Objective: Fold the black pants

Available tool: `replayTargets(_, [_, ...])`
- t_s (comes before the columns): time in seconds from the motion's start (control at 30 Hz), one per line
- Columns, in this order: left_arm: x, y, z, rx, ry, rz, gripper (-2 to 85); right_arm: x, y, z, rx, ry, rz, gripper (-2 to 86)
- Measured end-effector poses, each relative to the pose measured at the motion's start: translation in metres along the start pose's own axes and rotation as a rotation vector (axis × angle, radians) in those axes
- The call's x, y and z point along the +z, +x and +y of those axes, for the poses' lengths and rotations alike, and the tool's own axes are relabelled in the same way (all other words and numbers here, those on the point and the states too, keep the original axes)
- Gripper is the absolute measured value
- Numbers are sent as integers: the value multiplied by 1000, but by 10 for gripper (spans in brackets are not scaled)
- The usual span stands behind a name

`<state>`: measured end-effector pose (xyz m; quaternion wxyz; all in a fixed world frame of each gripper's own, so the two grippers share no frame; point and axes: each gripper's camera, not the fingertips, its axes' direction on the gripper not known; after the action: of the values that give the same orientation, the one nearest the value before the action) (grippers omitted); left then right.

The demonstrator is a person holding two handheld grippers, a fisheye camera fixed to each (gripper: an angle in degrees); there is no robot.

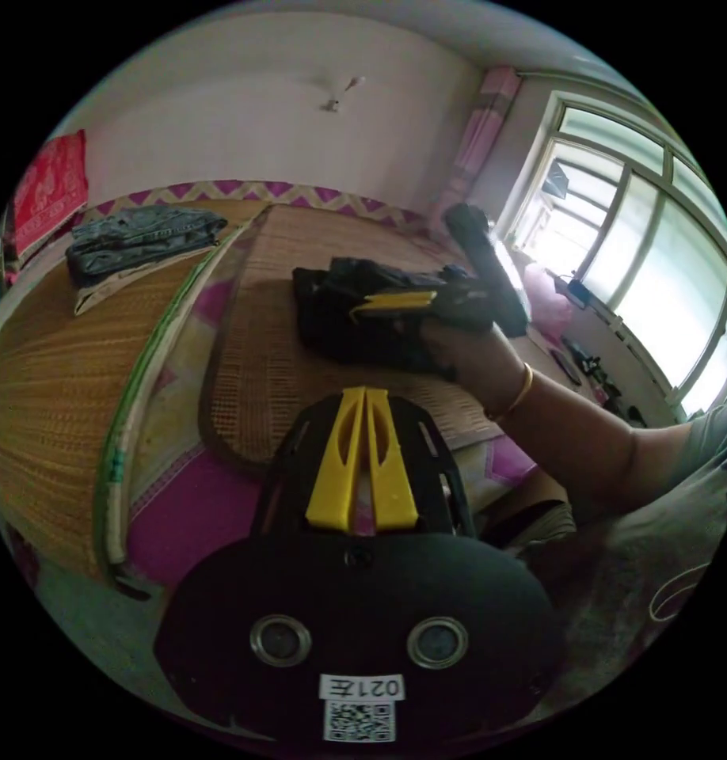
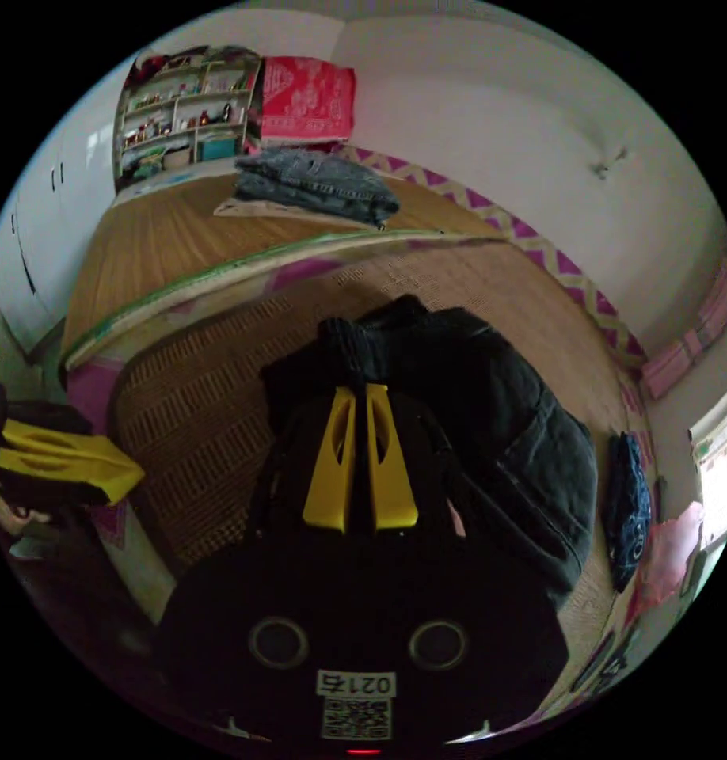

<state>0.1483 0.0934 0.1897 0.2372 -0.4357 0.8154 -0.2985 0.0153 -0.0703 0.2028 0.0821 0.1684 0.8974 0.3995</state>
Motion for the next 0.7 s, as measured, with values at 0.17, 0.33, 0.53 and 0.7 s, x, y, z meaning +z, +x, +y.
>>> replayTargets(0.17, [-4,-26,-4,-60,33,53,-10,-17,-34,-18,-27,104,62,-6])
replayTargets(0.33, [5,-25,-18,-28,47,6,-10,28,-63,-14,-122,1,33,12])
replayTargets(0.53, [12,-33,-47,-28,85,48,-9,-13,-31,6,-74,-41,-95,85])
replayTargets(0.7, [22,-28,-90,35,145,44,-9,-50,51,56,230,5,235,81])
